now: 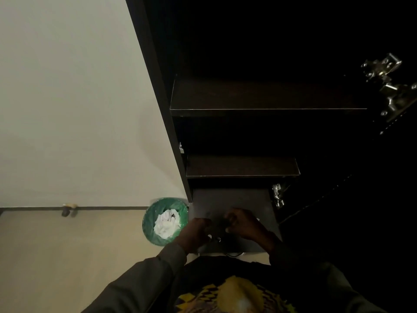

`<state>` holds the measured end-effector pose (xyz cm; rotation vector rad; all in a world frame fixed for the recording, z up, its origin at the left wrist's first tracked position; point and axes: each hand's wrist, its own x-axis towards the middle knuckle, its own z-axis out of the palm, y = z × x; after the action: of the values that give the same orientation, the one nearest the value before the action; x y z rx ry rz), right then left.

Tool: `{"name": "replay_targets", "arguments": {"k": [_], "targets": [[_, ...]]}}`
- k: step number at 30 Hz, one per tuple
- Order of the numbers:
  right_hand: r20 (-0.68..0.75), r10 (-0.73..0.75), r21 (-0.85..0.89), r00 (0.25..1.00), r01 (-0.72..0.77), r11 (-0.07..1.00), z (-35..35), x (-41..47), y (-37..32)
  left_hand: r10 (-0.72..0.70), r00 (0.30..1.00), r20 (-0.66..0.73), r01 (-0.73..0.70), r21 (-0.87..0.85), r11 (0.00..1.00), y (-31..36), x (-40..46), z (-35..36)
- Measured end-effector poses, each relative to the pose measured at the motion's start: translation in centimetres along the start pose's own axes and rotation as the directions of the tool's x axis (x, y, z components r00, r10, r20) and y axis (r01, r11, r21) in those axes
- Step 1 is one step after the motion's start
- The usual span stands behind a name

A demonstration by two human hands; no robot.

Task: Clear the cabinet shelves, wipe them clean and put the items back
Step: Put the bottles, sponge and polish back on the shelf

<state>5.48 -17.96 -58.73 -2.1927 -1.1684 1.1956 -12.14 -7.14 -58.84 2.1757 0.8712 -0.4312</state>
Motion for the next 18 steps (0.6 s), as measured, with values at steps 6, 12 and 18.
{"name": "replay_targets", "arguments": {"k": [6,12,18], "targets": [[0.062,0.017,-0.205,0.998,-0.004,0.979,3.5,2.8,5.9,0.031,0.999,0.034,-0.034,0.075,0.997,-1.4,1.0,1.3],[0.124,-0.065,-0.28,0.99,0.098,0.955,2.1,1.1,1.7,0.069,0.996,0.05,-0.076,0.159,0.984,-1.6,2.1,1.3],[0.143,-0.074,-0.382,0.987,0.124,0.916,2.2,0.8,1.1,0.08,0.992,0.102,-0.102,0.23,0.968,-2.0,2.9,1.8]]}}
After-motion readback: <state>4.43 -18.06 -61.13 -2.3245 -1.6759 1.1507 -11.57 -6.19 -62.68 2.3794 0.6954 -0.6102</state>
